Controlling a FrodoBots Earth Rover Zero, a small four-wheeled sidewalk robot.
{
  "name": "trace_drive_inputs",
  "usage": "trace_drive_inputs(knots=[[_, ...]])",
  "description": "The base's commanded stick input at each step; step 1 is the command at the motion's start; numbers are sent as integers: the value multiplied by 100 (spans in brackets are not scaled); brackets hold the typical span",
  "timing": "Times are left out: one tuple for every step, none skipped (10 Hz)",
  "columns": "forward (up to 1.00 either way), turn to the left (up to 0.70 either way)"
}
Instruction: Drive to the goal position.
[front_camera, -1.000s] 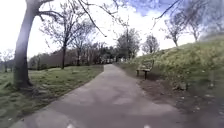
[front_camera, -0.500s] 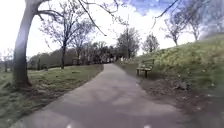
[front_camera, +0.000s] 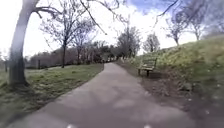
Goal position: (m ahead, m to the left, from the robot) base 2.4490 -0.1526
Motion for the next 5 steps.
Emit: trace_drive_inputs(knots=[[85,1],[85,1],[85,1],[85,1],[85,1]])
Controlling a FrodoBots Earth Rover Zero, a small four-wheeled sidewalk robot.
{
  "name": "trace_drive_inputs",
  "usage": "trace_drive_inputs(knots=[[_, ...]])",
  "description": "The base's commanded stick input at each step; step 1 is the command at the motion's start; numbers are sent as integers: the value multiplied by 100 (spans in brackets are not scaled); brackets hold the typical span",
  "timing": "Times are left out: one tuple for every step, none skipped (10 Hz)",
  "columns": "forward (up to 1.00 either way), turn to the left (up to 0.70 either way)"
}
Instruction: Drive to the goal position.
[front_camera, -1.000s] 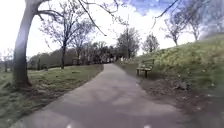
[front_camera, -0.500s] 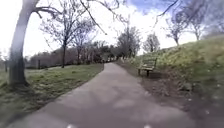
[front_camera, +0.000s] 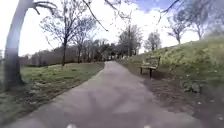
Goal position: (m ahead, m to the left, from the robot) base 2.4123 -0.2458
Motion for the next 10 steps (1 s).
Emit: trace_drive_inputs(knots=[[85,1],[85,1],[85,1],[85,1],[85,1],[85,1],[85,1],[85,1],[85,1],[85,1]])
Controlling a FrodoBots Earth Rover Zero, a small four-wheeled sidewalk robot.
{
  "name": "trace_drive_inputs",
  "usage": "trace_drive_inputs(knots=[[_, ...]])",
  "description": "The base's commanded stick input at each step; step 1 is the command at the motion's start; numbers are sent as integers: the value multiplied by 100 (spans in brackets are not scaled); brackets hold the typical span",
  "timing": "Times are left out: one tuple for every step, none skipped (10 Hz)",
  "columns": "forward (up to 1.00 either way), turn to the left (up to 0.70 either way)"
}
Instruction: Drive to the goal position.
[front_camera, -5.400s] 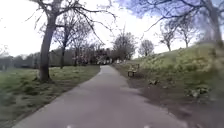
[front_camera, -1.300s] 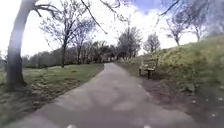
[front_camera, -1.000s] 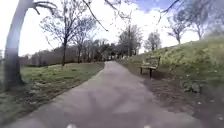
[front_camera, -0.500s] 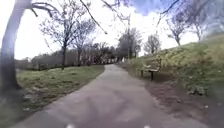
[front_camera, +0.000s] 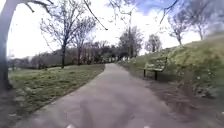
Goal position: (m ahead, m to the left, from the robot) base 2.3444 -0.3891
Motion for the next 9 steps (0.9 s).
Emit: trace_drive_inputs(knots=[[85,1],[85,1],[85,1],[85,1],[85,1],[85,1],[85,1],[85,1],[85,1]])
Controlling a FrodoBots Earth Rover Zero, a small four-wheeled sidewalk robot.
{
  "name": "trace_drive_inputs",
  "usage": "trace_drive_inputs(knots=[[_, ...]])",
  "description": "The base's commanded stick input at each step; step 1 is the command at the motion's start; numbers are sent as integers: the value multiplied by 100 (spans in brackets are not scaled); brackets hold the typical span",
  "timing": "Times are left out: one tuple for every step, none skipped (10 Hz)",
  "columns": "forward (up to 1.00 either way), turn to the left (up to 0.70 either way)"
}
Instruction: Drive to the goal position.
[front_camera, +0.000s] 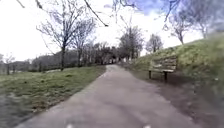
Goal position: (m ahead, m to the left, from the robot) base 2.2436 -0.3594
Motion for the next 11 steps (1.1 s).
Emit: trace_drive_inputs(knots=[[85,1],[85,1],[85,1],[85,1],[85,1],[85,1],[85,1],[85,1],[85,1],[85,1],[85,1]])
